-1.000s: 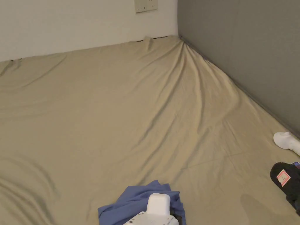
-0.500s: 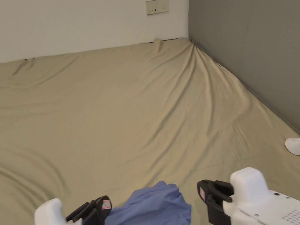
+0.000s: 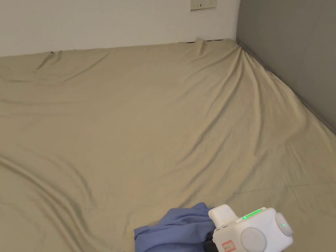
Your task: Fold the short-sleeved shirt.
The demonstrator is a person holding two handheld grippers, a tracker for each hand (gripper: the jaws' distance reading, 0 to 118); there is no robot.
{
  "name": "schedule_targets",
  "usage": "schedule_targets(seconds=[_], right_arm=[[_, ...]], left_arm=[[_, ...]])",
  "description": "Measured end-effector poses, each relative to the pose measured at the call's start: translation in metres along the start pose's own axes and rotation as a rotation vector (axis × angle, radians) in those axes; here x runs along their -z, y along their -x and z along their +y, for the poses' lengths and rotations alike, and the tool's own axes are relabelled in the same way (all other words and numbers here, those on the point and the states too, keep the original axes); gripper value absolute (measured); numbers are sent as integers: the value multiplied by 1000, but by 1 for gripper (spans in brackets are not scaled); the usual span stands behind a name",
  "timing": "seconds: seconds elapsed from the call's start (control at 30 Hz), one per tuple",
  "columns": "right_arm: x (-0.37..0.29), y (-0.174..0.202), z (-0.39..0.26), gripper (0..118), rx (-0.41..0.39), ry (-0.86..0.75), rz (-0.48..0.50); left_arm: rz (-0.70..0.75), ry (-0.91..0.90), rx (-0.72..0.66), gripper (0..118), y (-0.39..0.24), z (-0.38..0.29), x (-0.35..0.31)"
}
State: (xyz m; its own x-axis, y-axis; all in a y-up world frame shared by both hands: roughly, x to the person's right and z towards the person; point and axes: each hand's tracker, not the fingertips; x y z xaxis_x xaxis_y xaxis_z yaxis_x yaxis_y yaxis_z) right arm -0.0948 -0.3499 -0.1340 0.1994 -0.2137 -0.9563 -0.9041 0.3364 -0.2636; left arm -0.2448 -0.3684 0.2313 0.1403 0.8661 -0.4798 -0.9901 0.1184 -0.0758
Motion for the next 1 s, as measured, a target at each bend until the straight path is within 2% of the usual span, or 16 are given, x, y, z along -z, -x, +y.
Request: schedule_targets(seconds=[0.03,0.17,0.27,0.4,0.43,0.47,0.5,0.53,0.57,0.6,0.63,0.7,0.8,1.0], right_arm=[[-2,-6,-2,7,12,-9,30],[-1,-26,-14,7,134,-53,137],[1,-38,-22,7,226,-84,208],[2,-48,-36,7,347,-129,306],[2,-51,-39,7,386,-138,327],[1,-54,-43,7,416,-147,343],[-1,-56,-46,7,441,-155,353],[-5,-56,-48,7,469,-167,359],[-8,-57,-50,7,489,-173,369],[-14,-56,-53,7,507,-192,392],[-23,-54,-57,7,504,-220,355],[-46,-48,-60,7,463,-286,308],[-82,-43,-64,7,426,-361,250],[-124,-32,-61,7,408,-443,197]], left_arm=[[-8,21,-15,118,5,6,12],[-53,94,-35,118,15,21,58],[-209,155,-54,118,0,24,80],[-197,227,-66,118,-18,15,115],[-182,241,-73,106,-26,13,119],[-97,273,-87,76,-33,13,120],[-13,278,-108,38,-37,11,117],[103,271,-98,32,-38,7,118],[127,269,-105,32,-34,2,118],[-12,251,-152,31,-31,1,113],[1,255,-163,30,-25,5,108],[29,228,-139,29,-28,5,95],[-36,179,-154,29,-26,16,67],[-13,-27,-192,29,10,50,-54]])
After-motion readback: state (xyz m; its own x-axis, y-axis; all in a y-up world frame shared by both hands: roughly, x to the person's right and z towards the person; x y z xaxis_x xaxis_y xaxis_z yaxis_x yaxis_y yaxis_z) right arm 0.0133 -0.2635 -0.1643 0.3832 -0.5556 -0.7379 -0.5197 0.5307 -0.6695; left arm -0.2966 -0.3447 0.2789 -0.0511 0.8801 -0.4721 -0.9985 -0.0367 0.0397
